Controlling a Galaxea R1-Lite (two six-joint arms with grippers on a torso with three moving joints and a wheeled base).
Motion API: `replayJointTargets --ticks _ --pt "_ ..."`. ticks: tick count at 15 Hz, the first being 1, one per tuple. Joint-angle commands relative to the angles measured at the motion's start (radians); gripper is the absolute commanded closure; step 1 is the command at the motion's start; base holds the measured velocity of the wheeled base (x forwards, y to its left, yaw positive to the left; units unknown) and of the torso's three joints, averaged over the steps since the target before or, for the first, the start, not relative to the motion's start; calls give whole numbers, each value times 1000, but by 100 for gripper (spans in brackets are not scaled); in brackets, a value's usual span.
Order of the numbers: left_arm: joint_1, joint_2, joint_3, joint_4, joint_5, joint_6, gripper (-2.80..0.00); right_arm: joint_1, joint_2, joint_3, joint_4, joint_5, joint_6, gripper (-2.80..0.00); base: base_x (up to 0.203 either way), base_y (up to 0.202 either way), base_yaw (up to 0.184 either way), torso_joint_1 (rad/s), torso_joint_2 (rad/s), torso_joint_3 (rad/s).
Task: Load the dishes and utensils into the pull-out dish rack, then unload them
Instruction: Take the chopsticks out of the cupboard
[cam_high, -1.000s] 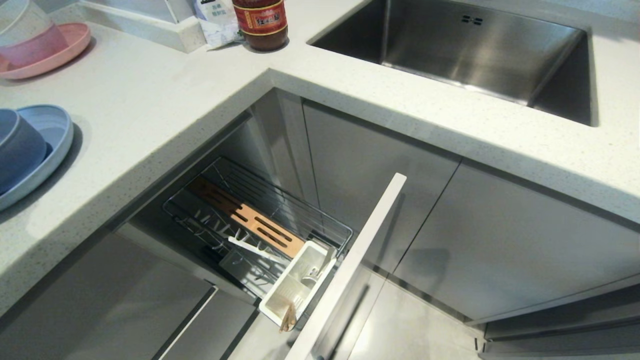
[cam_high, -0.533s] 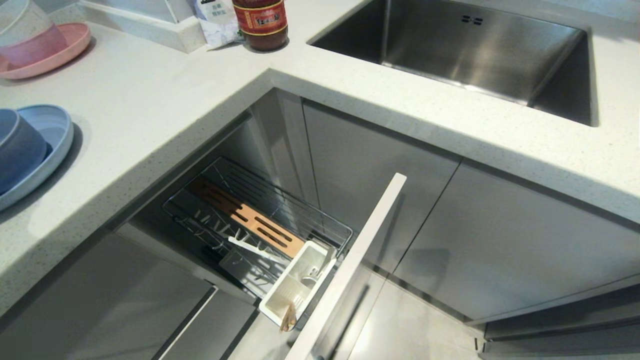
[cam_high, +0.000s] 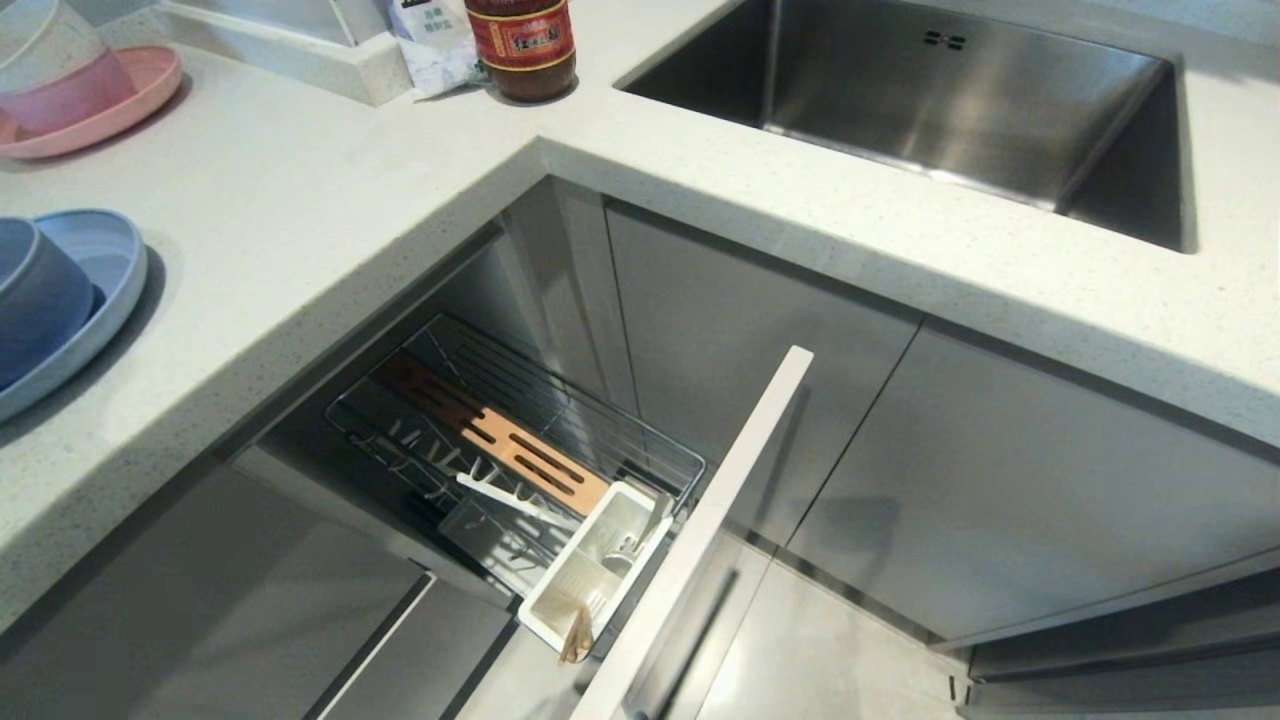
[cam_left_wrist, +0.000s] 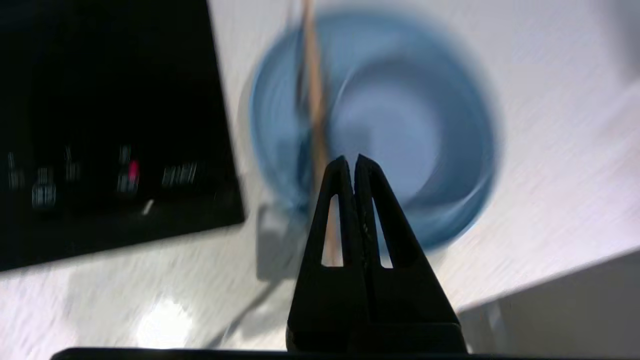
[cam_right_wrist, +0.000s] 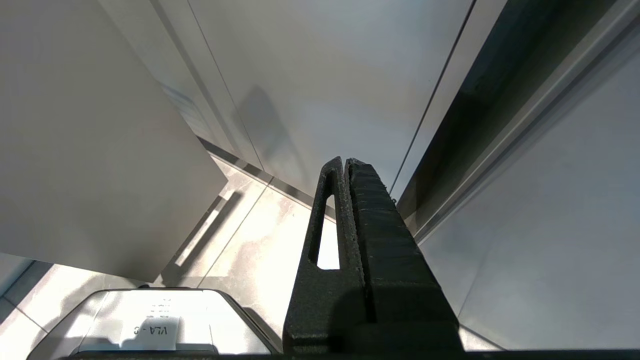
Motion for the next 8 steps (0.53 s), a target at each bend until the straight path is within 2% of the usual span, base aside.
replayJointTargets --ticks 1,5,6,8 --pt "-24 5 -97 -71 33 -97 0 0 -3 2 0 0 0 0 0 0 0 0 0 0" --pt "-149 58 -362 -140 75 -281 0 0 -3 2 0 0 0 0 0 0 0 0 0 0" --pt "-208 84 -442 -133 86 -327 0 1 -4 2 0 0 0 0 0 0 0 0 0 0" --pt "-374 135 -503 -119 118 -388 0 0 -3 2 0 0 0 0 0 0 0 0 0 0"
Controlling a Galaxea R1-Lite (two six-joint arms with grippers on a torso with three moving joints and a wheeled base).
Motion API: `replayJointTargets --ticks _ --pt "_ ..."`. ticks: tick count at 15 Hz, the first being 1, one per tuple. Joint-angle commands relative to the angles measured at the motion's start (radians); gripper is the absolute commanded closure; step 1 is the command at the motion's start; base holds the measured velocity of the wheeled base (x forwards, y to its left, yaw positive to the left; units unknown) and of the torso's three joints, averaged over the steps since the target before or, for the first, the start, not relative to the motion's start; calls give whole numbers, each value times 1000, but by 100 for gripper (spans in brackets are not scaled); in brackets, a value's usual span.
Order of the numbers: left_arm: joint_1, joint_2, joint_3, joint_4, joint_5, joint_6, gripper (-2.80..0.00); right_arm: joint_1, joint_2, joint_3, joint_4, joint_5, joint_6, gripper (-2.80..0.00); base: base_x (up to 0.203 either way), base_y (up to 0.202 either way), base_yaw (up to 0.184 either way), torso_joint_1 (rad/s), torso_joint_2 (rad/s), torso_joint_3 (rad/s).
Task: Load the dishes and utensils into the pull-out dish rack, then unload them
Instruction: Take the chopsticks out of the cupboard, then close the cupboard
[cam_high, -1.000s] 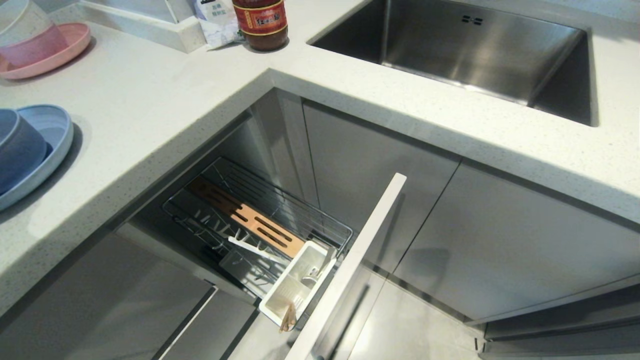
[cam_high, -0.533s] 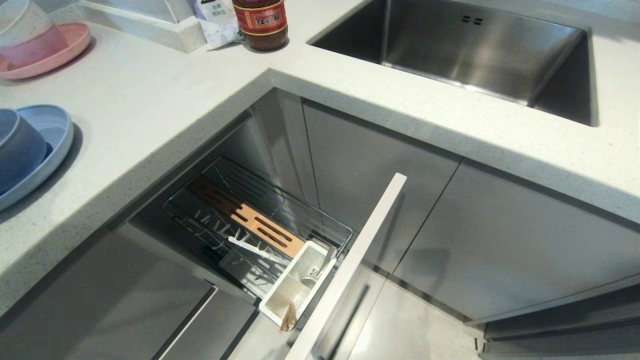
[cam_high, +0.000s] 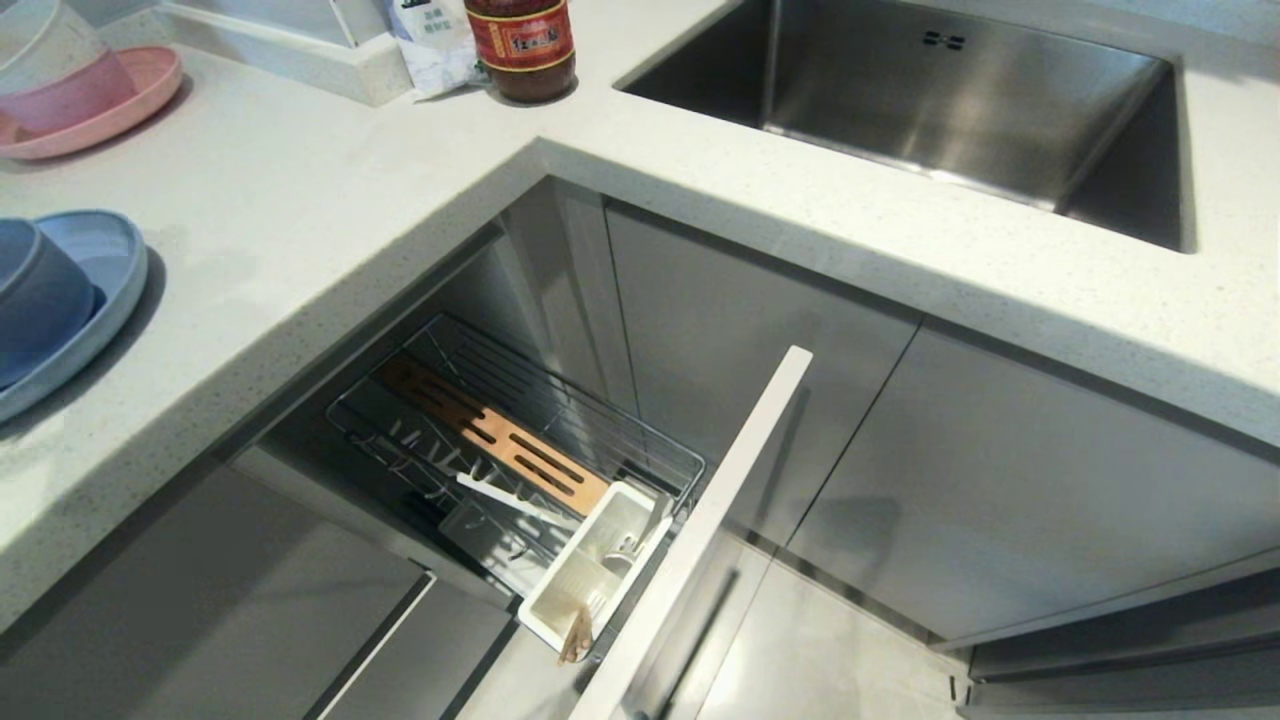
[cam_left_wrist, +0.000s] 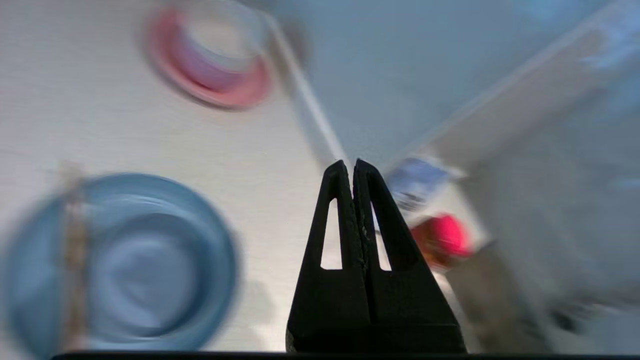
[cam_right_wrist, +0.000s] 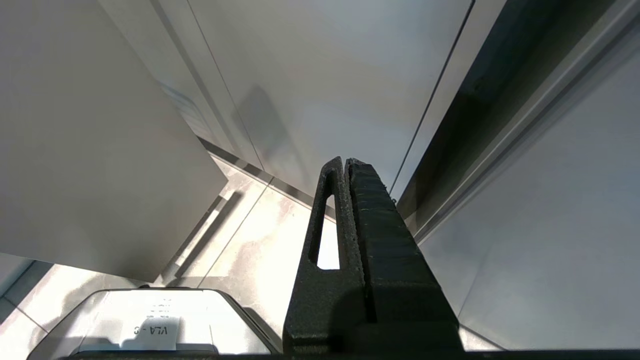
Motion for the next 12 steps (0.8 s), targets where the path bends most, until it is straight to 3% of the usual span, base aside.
replayJointTargets --ticks 1,6,9,12 --pt "-182 86 -64 15 29 -55 0 0 -4 2 0 0 0 0 0 0 0 0 0 0" --pt "-650 206 -43 53 50 -181 0 1 -4 2 0 0 0 0 0 0 0 0 0 0" --pt "-919 274 5 64 50 -196 0 0 -4 2 0 0 0 0 0 0 0 0 0 0" --pt "-1111 322 70 93 64 -186 0 0 -3 2 0 0 0 0 0 0 0 0 0 0"
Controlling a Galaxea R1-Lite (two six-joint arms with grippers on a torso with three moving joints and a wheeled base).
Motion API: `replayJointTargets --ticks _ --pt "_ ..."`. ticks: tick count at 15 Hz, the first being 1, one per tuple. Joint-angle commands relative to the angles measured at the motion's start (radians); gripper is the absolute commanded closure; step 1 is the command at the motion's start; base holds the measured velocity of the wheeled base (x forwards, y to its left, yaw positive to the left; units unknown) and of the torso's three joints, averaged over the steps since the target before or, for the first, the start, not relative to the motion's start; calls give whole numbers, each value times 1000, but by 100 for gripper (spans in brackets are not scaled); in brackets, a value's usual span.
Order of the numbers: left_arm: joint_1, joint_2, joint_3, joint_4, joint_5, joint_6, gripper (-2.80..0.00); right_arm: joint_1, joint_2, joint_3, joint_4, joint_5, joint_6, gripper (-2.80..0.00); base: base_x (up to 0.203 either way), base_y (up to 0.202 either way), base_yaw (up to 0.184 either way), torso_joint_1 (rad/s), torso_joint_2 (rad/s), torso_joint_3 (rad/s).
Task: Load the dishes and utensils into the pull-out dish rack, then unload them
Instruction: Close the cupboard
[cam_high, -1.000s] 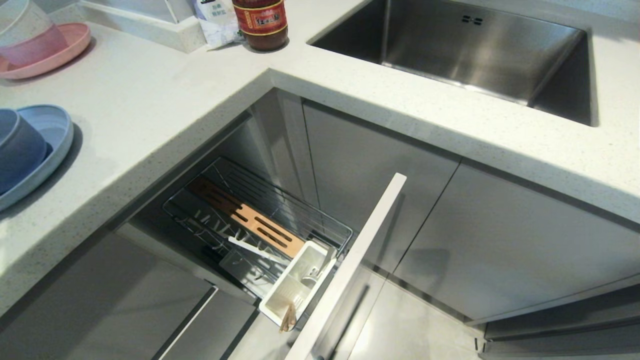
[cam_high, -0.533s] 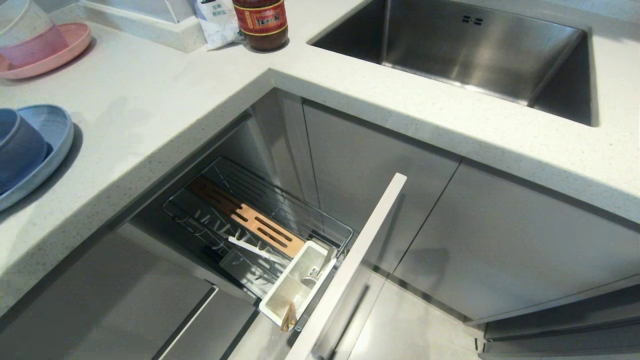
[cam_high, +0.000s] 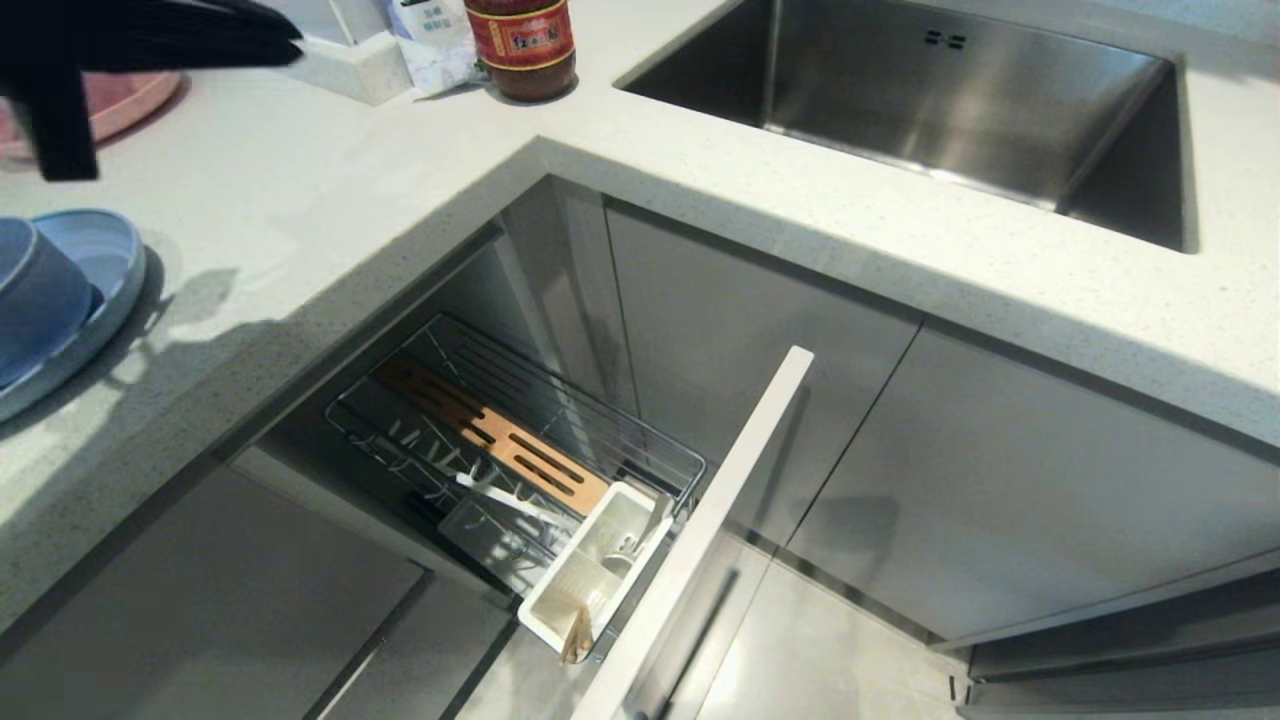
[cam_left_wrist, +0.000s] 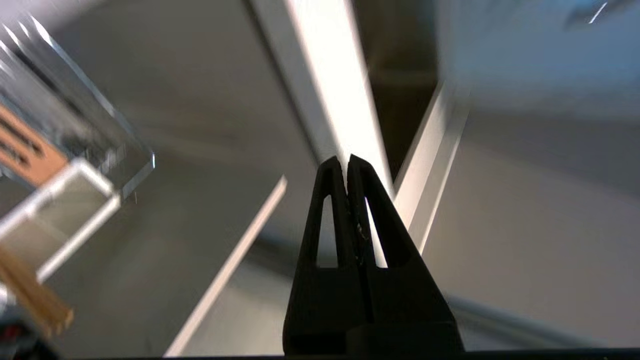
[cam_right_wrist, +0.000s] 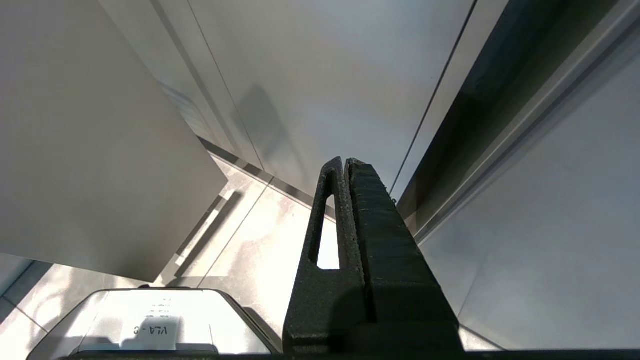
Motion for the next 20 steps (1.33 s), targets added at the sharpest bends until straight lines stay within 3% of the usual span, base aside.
replayJointTargets --ticks 1,5,7,10,15,20 --pt "-158 59 52 17 17 22 0 0 -3 2 0 0 0 0 0 0 0 0 0 0" --pt "-359 128 124 49 54 65 0 0 -3 2 0 0 0 0 0 0 0 0 0 0" --pt "-419 182 144 78 77 72 0 0 -4 2 0 0 0 0 0 0 0 0 0 0" --pt "-517 253 171 181 102 168 0 0 -4 2 0 0 0 0 0 0 0 0 0 0" --pt "-592 328 233 209 117 236 0 0 -4 2 0 0 0 0 0 0 0 0 0 0" --pt "-615 382 252 210 236 237 0 1 -4 2 0 0 0 0 0 0 0 0 0 0"
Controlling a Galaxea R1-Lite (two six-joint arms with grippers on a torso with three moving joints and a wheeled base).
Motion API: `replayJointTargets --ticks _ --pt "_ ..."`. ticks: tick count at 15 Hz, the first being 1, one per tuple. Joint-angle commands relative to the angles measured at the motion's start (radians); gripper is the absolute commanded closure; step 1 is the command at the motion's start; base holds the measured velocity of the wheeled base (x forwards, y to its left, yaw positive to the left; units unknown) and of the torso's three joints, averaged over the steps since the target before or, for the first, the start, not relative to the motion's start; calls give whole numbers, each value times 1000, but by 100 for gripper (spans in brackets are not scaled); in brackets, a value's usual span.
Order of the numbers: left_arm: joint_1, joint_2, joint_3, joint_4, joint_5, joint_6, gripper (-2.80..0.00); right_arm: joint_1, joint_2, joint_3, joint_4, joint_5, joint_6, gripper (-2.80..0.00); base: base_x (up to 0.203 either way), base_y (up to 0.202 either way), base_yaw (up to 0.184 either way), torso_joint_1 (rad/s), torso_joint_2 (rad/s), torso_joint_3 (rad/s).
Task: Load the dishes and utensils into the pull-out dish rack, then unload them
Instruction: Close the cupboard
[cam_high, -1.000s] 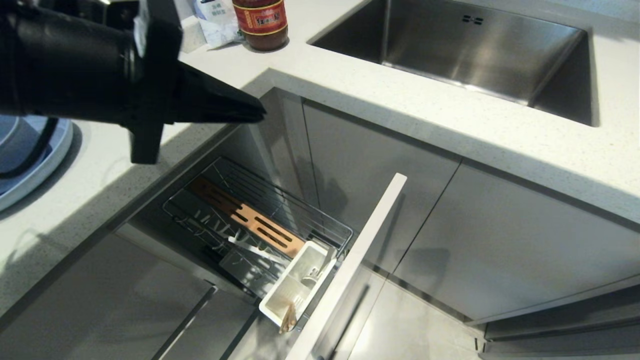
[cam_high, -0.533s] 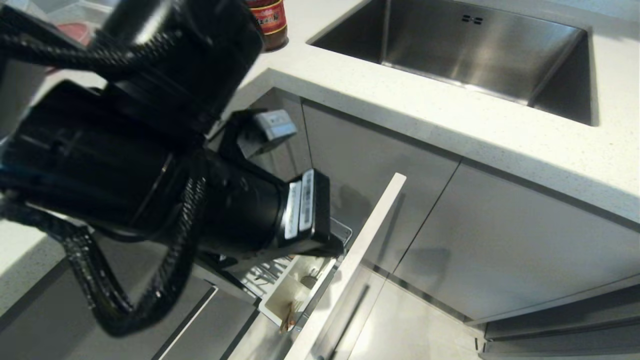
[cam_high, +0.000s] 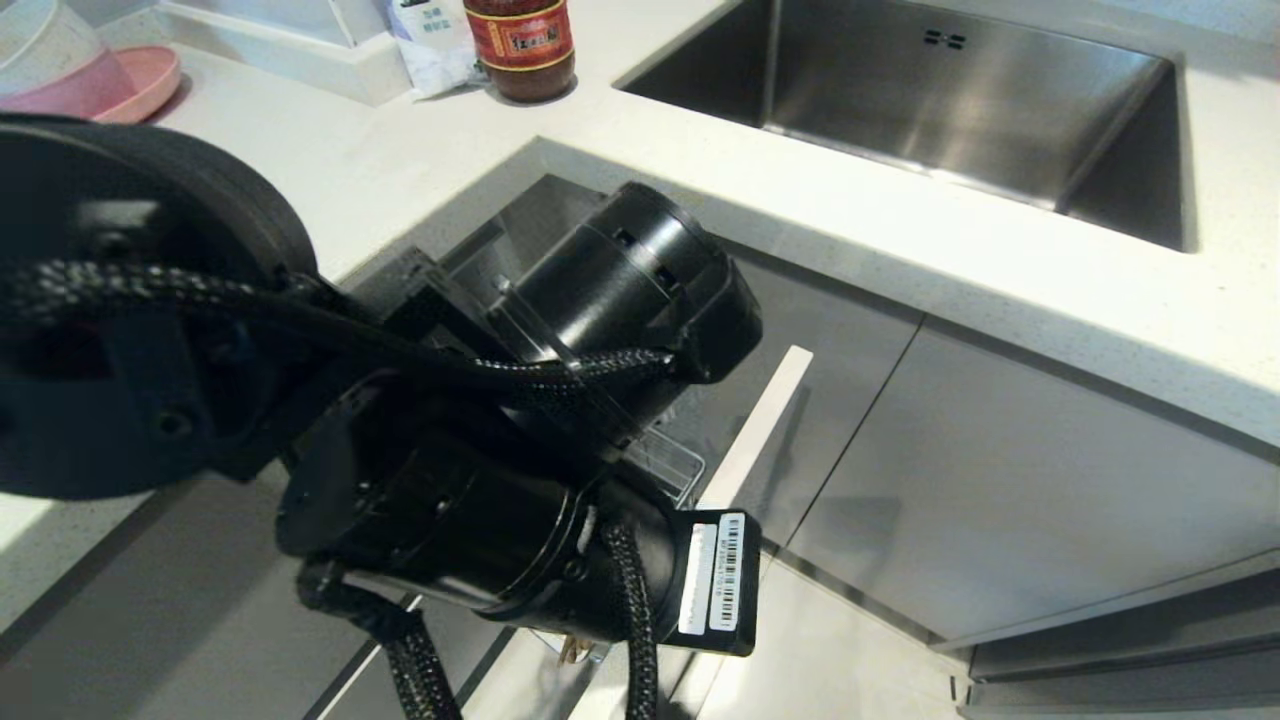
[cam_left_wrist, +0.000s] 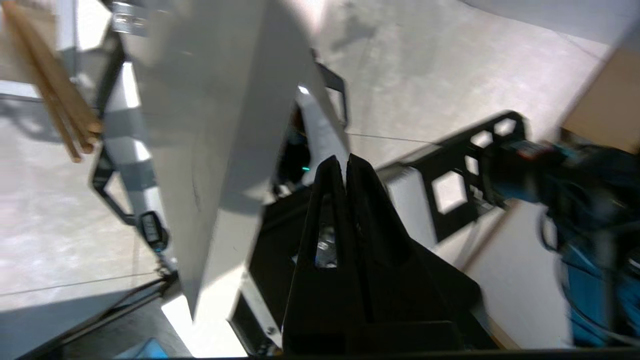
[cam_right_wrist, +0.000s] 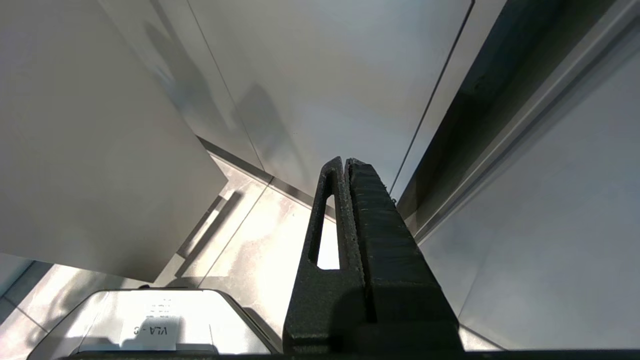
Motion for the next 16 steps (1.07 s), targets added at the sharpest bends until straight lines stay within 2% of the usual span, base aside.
replayJointTargets --ticks 1,3,6,10,16 --pt "-2 27 11 4 58 -5 0 -1 -4 2 0 0 0 0 0 0 0 0 0 0" --pt "-2 30 13 5 127 -6 0 1 -4 2 0 0 0 0 0 0 0 0 0 0" --pt "-3 26 19 5 196 -6 0 1 -4 2 0 0 0 0 0 0 0 0 0 0" --pt "0 19 25 5 252 -6 0 1 -4 2 0 0 0 0 0 0 0 0 0 0" --pt "42 11 47 5 447 -5 0 -1 -4 2 0 0 0 0 0 0 0 0 0 0"
